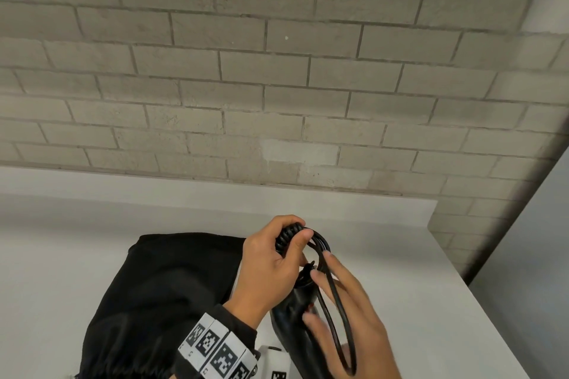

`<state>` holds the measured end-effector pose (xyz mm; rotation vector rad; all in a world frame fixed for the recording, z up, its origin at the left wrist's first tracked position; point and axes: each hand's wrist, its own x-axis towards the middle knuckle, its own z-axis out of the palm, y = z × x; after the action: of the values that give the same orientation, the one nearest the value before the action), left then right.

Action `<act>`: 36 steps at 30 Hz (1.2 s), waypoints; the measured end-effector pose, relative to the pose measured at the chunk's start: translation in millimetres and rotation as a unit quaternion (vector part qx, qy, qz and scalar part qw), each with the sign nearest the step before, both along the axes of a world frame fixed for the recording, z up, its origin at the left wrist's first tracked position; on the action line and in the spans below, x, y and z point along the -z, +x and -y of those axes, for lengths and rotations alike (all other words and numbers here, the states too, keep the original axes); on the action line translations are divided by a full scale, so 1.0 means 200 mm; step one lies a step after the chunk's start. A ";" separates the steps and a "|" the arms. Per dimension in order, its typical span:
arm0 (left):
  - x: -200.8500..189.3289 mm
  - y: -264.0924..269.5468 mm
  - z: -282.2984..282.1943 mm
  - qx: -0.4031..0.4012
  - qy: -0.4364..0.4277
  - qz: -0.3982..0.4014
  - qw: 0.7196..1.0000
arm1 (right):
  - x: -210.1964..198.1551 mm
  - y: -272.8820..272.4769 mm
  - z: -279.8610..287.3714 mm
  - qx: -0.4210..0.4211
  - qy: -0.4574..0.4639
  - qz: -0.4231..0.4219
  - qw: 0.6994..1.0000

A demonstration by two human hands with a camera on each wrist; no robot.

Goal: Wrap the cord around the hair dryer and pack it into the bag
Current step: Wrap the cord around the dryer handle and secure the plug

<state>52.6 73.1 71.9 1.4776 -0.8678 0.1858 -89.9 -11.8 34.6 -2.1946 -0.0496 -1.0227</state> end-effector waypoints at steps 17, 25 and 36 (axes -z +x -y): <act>0.01 0.10 -0.04 -0.037 -0.021 -0.077 0.996 | -0.36 -0.32 0.36 -0.259 0.629 0.037 0.732; 0.00 0.07 -0.03 -0.055 -0.003 -0.068 0.996 | -0.20 -0.21 0.23 0.345 0.286 0.085 0.890; -0.01 -0.03 0.03 -0.036 0.006 -0.023 0.999 | -0.29 0.05 -0.07 0.104 0.112 -0.257 0.954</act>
<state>46.3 67.4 73.3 1.5204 -0.7810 0.1997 -79.1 2.4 93.6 -2.2148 0.5199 -0.5018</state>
